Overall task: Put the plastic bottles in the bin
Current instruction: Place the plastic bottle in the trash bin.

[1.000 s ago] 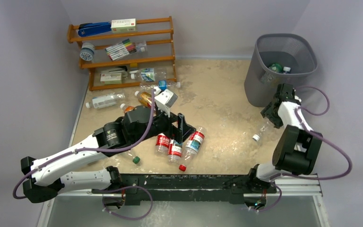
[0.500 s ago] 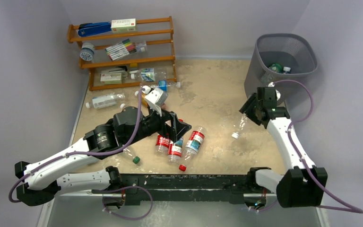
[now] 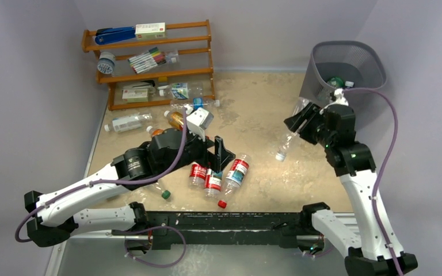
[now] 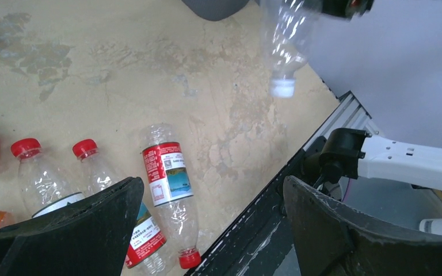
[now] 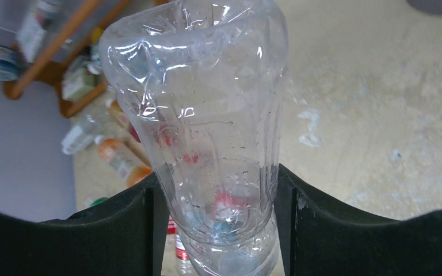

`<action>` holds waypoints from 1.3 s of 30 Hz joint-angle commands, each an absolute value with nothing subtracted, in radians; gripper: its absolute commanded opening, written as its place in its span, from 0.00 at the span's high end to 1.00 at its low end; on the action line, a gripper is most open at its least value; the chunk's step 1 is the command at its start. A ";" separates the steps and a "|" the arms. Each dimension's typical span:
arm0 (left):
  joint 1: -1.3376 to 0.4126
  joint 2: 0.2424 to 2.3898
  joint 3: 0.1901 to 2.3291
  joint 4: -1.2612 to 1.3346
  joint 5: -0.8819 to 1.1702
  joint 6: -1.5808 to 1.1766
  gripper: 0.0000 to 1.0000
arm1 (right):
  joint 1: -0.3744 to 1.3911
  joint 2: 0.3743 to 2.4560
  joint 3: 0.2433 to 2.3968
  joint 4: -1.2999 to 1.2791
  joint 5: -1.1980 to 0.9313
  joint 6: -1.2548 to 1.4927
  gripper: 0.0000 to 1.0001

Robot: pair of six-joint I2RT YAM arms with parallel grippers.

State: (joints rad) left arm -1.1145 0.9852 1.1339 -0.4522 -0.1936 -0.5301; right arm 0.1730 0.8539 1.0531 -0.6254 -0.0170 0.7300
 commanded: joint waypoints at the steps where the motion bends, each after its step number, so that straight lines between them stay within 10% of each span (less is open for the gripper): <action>1: -1.112 1.003 1.168 -0.459 -0.175 -0.513 0.08 | 0.178 0.913 1.263 -0.608 -0.070 0.647 0.54; 27: -1.113 1.010 1.020 -0.292 -0.069 -0.710 0.08 | -0.245 1.796 2.341 -0.376 -0.096 0.497 0.51; 39: -1.113 1.038 1.072 -0.308 -0.015 -0.673 0.08 | -0.247 1.807 2.099 -0.256 -0.003 0.424 0.43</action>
